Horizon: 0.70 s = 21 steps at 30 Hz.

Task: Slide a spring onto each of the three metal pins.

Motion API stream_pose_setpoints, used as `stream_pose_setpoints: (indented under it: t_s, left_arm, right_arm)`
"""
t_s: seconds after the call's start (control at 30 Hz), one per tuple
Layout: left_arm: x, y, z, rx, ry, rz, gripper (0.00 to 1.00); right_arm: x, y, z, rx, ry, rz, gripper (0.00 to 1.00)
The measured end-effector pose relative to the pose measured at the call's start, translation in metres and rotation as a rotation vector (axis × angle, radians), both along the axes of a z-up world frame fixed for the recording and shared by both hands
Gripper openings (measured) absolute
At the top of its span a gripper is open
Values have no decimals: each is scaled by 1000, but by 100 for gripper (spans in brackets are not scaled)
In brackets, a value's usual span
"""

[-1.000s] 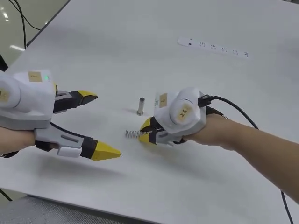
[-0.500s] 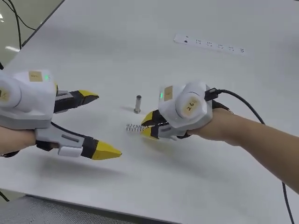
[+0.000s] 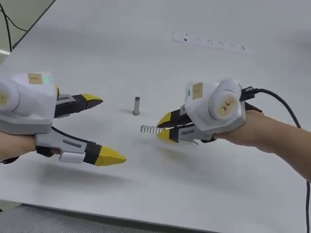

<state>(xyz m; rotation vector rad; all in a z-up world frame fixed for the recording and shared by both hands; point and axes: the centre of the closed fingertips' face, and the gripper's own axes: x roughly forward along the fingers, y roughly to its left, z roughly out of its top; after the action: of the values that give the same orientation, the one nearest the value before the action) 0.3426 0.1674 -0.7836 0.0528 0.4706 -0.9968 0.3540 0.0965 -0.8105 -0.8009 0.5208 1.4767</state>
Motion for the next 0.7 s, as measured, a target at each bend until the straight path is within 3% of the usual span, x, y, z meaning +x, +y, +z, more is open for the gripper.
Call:
stream_pose_setpoints:
  t_s: [0.37,0.7]
  left_arm:
    - [-6,-14,-1,-3,10,-61,79]
    - [-1,-31,3,3,-13,-116,68]
  right_arm:
    - [-8,-17,1,4,5,-30,8]
    - [-12,-18,6,11,-9,-31,8]
